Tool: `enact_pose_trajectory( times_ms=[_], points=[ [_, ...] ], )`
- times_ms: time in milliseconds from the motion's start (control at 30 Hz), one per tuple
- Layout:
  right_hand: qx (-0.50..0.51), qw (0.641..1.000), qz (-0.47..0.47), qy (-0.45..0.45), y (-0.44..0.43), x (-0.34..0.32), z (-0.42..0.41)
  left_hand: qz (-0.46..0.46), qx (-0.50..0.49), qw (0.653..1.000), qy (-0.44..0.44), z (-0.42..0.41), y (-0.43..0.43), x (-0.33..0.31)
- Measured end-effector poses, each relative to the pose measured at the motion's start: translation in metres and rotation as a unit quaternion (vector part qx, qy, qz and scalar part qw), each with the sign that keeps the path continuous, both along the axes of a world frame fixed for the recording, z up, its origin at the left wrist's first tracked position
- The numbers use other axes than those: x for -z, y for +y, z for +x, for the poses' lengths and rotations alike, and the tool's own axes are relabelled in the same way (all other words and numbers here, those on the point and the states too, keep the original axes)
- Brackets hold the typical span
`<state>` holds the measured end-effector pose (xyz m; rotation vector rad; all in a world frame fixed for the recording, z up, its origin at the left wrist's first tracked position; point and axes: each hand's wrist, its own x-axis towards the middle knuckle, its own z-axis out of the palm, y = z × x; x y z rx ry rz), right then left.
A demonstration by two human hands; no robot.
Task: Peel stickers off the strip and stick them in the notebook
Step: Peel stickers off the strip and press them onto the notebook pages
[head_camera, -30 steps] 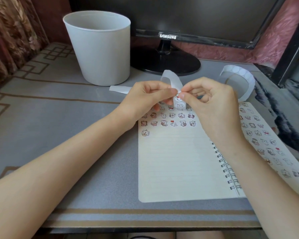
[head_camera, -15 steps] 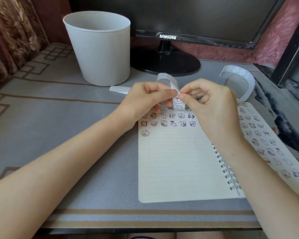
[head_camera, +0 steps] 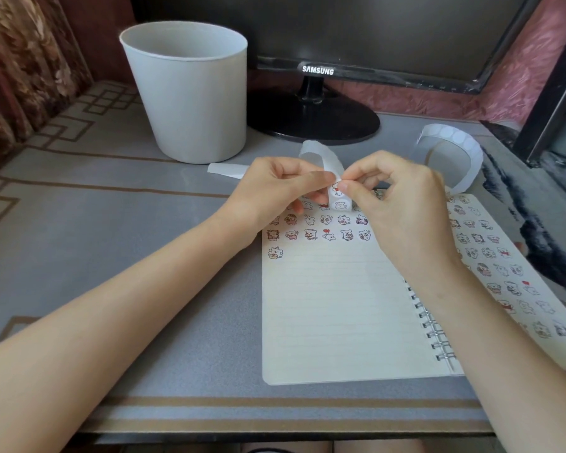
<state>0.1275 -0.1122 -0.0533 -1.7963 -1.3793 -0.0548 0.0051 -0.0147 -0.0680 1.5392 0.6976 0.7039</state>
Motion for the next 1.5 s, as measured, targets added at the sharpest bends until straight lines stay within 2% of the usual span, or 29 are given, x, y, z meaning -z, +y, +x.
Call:
enact_pose_trajectory(
  times_ms=[167,367,400,467,533,600,667,833,1500],
  points=[
    [-0.008,0.999,-0.026,-0.029,0.000,0.003,0.001,-0.004,0.000,1.000,0.005,0.000,0.000,0.001],
    [-0.046,0.986,0.034,-0.155,-0.003,-0.002,-0.005,-0.048,-0.018,0.999,-0.019,-0.002,0.006,0.002],
    [-0.065,0.989,0.034,-0.127,-0.004,-0.004,-0.007,-0.047,-0.019,0.999,-0.017,-0.002,0.006,0.002],
    [-0.111,0.994,-0.002,0.019,-0.007,-0.010,-0.012,-0.043,-0.016,0.999,-0.014,-0.002,0.005,0.002],
    [-0.150,0.973,-0.072,0.163,-0.009,-0.012,-0.015,-0.047,-0.016,0.999,-0.020,-0.002,0.004,0.002],
    [-0.173,0.942,-0.153,0.243,-0.010,-0.010,-0.015,-0.052,-0.017,0.998,-0.027,-0.001,0.004,0.003],
    [-0.169,0.923,-0.208,0.275,-0.010,-0.008,-0.014,-0.047,-0.017,0.998,-0.024,-0.001,0.005,0.004],
    [-0.152,0.916,-0.242,0.282,-0.008,-0.001,-0.020,-0.044,-0.019,0.999,-0.020,0.000,0.006,0.005],
    [-0.126,0.940,-0.228,0.220,-0.004,0.008,-0.026,-0.033,-0.023,0.999,-0.016,0.001,0.006,0.006]
  ],
)
